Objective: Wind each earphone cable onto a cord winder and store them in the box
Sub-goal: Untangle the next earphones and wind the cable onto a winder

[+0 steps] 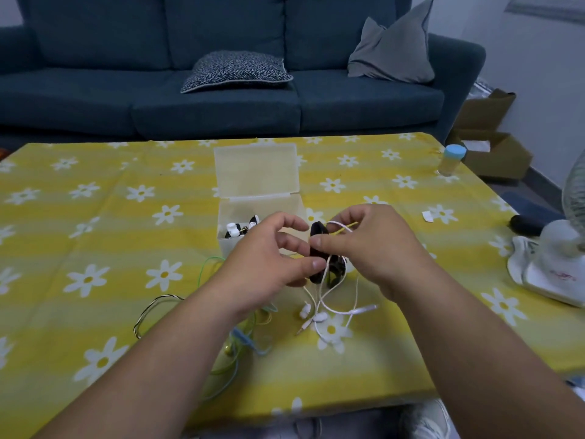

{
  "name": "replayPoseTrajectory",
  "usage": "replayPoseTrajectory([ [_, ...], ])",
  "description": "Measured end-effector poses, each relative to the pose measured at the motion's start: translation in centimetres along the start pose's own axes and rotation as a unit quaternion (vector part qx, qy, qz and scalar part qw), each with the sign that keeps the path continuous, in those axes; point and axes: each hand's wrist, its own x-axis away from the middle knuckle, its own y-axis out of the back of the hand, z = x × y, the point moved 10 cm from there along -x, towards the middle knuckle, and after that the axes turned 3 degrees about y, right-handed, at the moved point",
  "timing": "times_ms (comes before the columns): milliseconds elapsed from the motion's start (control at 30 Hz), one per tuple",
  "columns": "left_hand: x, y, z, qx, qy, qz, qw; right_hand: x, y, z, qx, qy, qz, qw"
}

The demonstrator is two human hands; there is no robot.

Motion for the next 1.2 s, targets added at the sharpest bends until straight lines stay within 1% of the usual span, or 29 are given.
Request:
replayPoseTrajectory([
  [133,0.0,-1.0,0.3,0.075,0.018,0.035,0.996,0.0,-0.4,0.6,-0.045,0.029,0.024,0.998],
  [233,-0.1,-1.3,0.4,0.114,0.027,0.044,0.992,0.2,0.1,1.0,-0.038,0.043,0.018,0.998],
  [433,-0.9,-0.4,1.0,0.105,0.028,0.004,0.994,0.0,1.7,0.0,0.000,0.001,-0.010,1.000],
  [533,-1.2,-0.1,1.0,0.097,0.023,-0.011,0.995,-0.2,2.0,-0.7,-0.011,-0.019,-0.012,1.000],
  [633,-1.2,0.4,1.1,0.089,0.017,-0.021,0.996,-0.4,1.9,-0.6,-0.018,-0.016,0.001,1.000],
  [700,-1.2,0.4,1.2,0.105,0.024,-0.016,0.994,-0.6,1.7,-0.5,-0.011,-0.011,0.007,1.000],
  [867,-1.2,-0.2,1.2,0.222,0.054,0.007,0.974,-0.1,0.6,-0.5,0.010,-0.006,0.060,0.998],
  [1000,-1.2,0.2,0.8,0.299,0.052,-0.007,0.953,0.1,-0.2,0.2,-0.036,0.008,0.097,0.995],
  [1100,-1.2,0.2,0.5,0.314,0.046,0.000,0.948,0.3,-1.1,0.8,-0.044,0.024,0.126,0.991],
  [1200,-1.2,0.0,0.6,0.307,0.047,-0.006,0.951,0.2,-1.4,0.9,-0.039,0.033,0.121,0.991],
])
